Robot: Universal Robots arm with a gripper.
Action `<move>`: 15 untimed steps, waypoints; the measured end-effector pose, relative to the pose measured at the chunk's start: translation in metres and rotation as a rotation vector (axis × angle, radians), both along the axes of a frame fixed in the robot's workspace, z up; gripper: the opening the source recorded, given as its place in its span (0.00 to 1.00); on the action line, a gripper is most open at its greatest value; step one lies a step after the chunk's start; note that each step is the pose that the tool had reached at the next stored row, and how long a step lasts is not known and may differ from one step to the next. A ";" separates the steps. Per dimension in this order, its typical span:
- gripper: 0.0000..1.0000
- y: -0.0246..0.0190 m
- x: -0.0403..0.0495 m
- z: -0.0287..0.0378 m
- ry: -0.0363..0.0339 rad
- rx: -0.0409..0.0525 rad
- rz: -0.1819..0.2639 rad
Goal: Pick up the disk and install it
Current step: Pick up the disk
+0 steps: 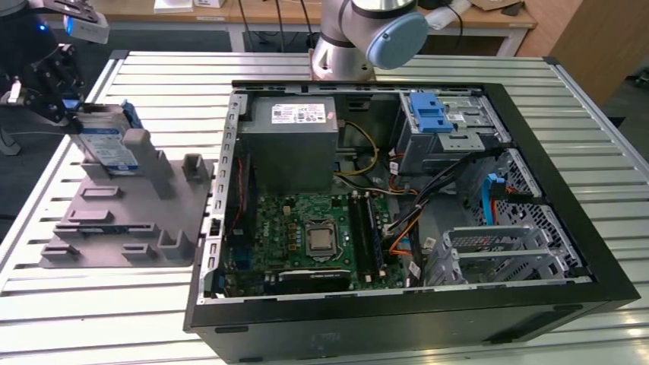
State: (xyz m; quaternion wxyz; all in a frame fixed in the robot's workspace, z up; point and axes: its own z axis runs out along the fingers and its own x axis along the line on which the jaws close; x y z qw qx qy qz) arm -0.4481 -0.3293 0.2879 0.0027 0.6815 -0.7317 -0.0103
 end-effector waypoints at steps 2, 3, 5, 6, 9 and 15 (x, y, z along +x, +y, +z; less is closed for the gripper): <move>0.37 -0.0003 0.0000 -0.0001 -0.0001 -0.0017 0.013; 0.37 -0.0004 0.0000 -0.0001 -0.0002 -0.0021 0.019; 0.37 -0.0005 0.0000 -0.0001 -0.0001 -0.0022 0.022; 0.37 -0.0005 0.0000 -0.0001 -0.0001 -0.0022 0.024; 0.37 -0.0005 0.0000 -0.0001 0.0000 -0.0023 0.038; 0.37 -0.0005 -0.0001 -0.0001 -0.0001 -0.0022 0.045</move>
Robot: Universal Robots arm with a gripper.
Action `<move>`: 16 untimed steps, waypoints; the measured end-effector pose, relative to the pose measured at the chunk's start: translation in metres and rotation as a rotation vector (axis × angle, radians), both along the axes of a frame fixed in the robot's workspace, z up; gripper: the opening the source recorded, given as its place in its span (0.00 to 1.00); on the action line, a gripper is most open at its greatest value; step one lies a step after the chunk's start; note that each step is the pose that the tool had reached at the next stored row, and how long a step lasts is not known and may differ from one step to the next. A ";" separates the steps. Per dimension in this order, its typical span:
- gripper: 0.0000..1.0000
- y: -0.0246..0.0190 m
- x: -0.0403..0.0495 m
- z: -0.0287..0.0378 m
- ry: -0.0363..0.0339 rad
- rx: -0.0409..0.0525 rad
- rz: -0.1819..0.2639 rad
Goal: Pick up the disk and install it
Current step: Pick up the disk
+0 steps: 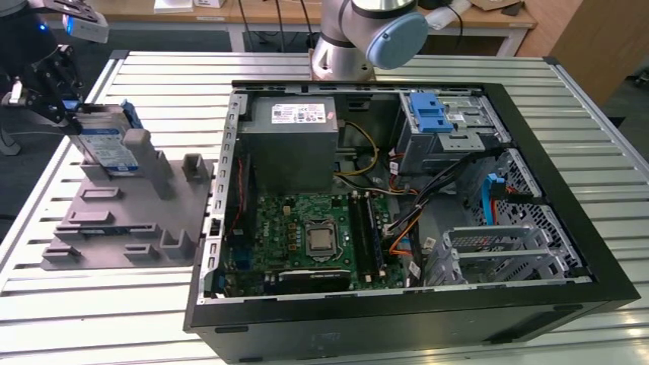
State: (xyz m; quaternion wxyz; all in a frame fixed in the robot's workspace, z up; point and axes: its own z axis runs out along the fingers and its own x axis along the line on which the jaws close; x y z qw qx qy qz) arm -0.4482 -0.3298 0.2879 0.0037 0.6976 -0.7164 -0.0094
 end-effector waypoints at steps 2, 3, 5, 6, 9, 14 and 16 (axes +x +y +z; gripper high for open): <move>0.37 0.0000 0.0000 0.0000 0.0000 0.0000 0.000; 0.37 0.0000 0.0000 0.0000 0.0000 0.0000 0.000; 0.37 0.0000 0.0000 0.0000 -0.0001 0.0000 0.000; 0.38 0.0000 0.0000 0.0000 -0.0001 0.0000 0.000; 0.45 0.0000 0.0000 0.0000 0.0000 0.0000 0.000; 0.45 0.0000 0.0000 0.0000 0.0000 -0.0001 0.001; 0.45 0.0000 0.0000 -0.0001 -0.0001 0.0000 0.001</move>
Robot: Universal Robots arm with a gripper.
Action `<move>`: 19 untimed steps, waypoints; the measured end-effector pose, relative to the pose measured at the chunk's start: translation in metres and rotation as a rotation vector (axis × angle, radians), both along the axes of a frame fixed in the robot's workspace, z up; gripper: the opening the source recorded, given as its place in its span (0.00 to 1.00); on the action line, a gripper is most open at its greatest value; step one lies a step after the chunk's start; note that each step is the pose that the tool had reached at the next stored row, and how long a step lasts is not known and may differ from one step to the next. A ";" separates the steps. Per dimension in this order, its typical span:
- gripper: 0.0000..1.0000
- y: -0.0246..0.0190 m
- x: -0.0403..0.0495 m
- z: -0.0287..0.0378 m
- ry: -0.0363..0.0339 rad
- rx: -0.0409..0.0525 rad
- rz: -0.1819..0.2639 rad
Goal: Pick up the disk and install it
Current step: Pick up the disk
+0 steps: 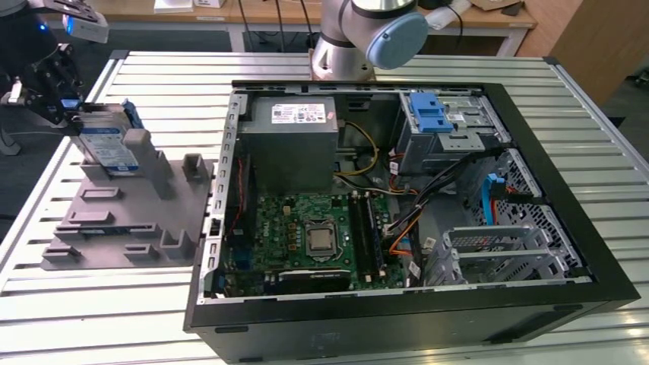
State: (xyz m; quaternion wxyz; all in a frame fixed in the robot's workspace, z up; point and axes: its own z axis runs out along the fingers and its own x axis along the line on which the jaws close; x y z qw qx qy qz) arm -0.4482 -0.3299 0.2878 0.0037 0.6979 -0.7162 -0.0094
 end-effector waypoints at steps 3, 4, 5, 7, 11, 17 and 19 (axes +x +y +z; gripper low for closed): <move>0.45 0.0000 0.0000 0.0000 0.0001 -0.0001 0.000; 0.43 0.0000 0.0000 0.0001 0.0002 -0.0001 0.000; 0.36 0.0000 0.0000 0.0000 0.0001 0.0000 0.000; 0.36 0.0000 0.0000 0.0000 0.0001 -0.0001 0.000; 0.36 0.0000 0.0000 0.0000 0.0000 0.0000 0.000; 0.36 0.0000 0.0000 0.0002 -0.0001 0.0000 0.000; 0.36 0.0000 0.0000 0.0015 0.0001 0.0000 0.000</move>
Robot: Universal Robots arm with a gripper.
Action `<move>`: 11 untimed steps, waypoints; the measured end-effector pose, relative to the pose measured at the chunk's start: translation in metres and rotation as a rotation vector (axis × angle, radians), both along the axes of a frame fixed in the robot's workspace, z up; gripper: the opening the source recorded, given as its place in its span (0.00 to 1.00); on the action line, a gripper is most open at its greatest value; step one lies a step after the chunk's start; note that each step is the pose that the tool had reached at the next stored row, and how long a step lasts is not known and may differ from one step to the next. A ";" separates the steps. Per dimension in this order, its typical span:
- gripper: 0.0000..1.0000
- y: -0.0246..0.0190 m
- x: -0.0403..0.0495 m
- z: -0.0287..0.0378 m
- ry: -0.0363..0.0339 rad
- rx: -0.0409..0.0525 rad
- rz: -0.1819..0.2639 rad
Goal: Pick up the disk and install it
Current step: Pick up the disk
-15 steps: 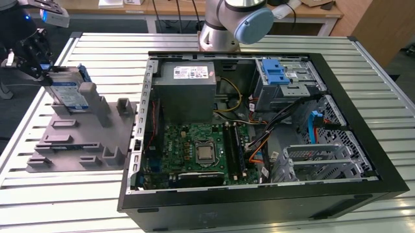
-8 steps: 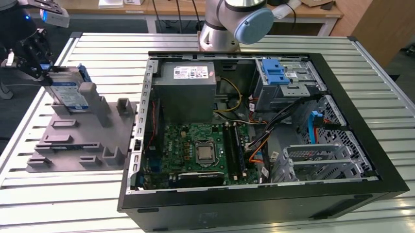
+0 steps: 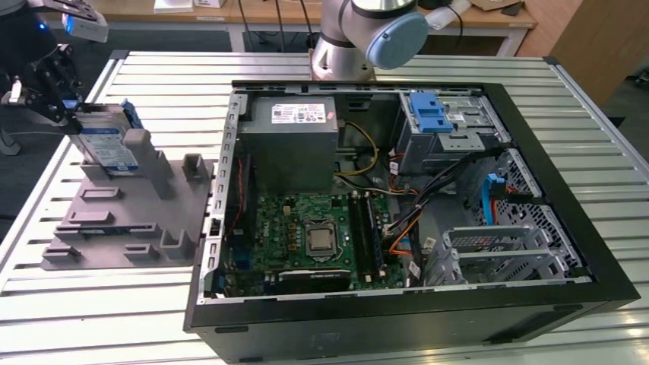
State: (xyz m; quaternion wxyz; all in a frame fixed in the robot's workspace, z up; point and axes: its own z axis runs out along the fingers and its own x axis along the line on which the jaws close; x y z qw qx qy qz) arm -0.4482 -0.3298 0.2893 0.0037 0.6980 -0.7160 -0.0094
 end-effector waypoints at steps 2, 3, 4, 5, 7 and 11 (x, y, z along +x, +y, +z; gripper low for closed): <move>0.36 0.0000 0.0000 0.0016 -0.0002 0.0001 0.000; 0.36 0.0000 0.0000 0.0026 -0.0001 0.0000 0.000; 0.36 0.0000 0.0000 0.0037 0.0000 0.0000 0.000; 0.36 0.0000 0.0000 0.0046 0.0000 0.0000 0.000; 0.36 0.0000 0.0000 0.0063 -0.0001 0.0000 0.000; 0.36 0.0000 0.0000 0.0102 -0.0001 0.0000 0.000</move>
